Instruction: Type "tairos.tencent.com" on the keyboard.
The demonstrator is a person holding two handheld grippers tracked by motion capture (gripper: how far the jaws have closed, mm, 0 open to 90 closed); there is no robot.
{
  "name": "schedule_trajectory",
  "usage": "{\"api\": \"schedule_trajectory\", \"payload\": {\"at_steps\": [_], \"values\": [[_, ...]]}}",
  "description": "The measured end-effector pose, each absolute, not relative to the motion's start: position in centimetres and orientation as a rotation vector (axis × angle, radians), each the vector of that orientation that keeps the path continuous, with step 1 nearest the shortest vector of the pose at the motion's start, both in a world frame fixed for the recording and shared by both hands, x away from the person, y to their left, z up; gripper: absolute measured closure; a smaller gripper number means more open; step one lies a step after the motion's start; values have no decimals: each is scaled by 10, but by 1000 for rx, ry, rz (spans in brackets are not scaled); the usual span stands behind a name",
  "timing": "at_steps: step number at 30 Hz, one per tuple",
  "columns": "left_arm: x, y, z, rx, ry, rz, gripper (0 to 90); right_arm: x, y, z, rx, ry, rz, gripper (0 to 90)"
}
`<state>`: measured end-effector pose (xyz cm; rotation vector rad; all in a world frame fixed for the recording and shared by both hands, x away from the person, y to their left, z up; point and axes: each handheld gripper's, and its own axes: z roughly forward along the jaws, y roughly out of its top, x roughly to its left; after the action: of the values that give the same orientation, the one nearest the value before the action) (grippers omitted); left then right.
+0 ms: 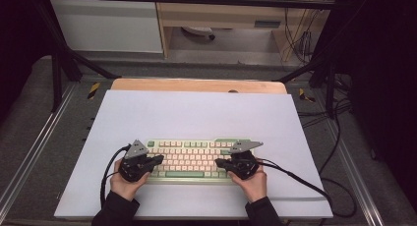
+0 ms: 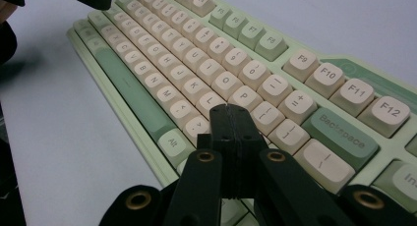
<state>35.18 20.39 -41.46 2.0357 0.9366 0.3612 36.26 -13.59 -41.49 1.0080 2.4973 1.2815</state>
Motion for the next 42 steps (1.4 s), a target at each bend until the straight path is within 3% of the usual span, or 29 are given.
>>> {"api": "schedule_trajectory", "payload": {"at_steps": [27,42], "values": [[368,154,-409,2078,890,353,900,361,-145,-413,1021,2475,1300,900],[378,148,-419,2088,909,362,900,361,-145,-415,1016,2481,1293,900]]}}
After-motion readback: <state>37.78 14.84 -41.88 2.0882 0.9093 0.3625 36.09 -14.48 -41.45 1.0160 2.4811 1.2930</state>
